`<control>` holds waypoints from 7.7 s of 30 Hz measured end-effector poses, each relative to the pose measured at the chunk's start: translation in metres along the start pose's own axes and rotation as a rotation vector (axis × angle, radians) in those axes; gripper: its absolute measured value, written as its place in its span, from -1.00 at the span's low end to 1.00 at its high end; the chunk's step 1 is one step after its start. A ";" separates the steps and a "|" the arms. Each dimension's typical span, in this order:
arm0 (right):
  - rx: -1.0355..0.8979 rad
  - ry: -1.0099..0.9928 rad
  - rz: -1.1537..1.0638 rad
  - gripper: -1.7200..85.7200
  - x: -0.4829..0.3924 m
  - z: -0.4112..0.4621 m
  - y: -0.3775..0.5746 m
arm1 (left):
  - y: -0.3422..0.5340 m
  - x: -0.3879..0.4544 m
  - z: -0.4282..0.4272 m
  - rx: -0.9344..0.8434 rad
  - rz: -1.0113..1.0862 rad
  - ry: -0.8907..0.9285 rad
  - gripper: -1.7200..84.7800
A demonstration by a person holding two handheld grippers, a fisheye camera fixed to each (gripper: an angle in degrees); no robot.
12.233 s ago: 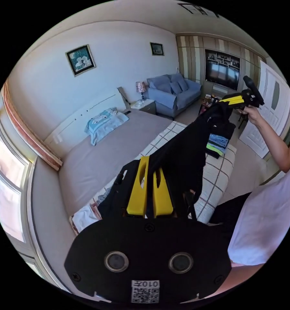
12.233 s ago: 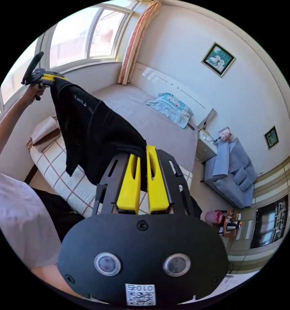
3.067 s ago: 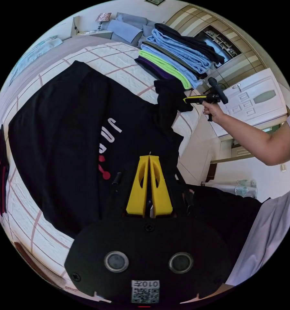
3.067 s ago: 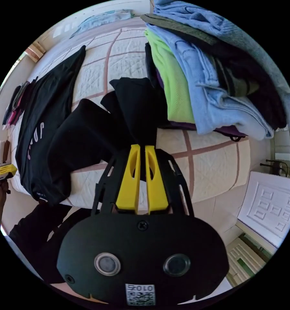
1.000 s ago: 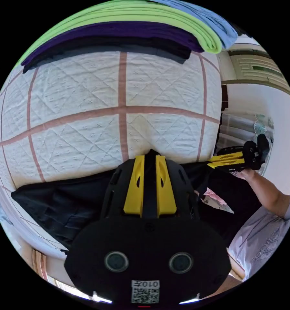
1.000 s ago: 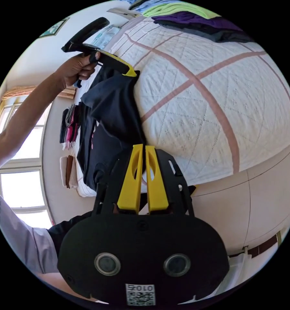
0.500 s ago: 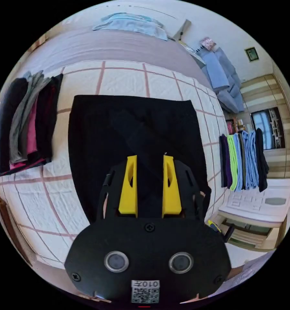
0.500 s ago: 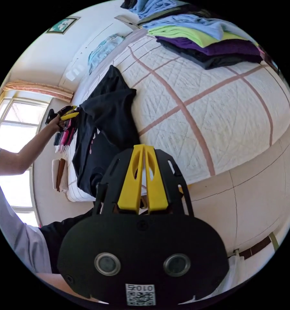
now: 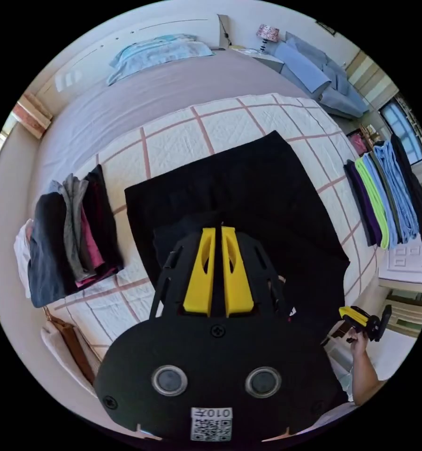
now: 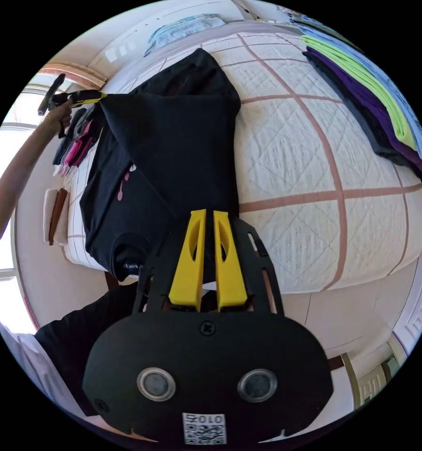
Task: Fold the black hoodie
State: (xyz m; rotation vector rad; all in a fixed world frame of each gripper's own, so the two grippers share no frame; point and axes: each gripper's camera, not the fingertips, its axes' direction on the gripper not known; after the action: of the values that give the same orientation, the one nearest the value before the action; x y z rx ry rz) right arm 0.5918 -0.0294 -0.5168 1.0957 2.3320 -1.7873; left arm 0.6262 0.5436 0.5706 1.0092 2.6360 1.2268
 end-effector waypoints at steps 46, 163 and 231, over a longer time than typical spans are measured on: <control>-0.174 -0.111 -0.571 -0.86 0.013 -0.119 -0.147 | 0.111 -0.061 0.108 0.063 -0.232 0.244 -0.82; -0.449 -0.108 -0.841 -0.85 -0.054 -0.287 -0.285 | 0.013 0.056 0.145 -0.497 0.636 0.486 -0.96; -0.155 0.159 -1.019 -0.70 -0.418 -0.103 0.086 | 0.418 -0.101 0.301 -0.116 -0.220 0.954 -0.94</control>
State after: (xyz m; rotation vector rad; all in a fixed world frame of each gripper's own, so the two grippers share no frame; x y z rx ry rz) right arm 0.9927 -0.1484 -0.3848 -0.0628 3.3871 -1.6358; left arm 1.0243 0.8792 0.6385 0.0553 3.0811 2.1513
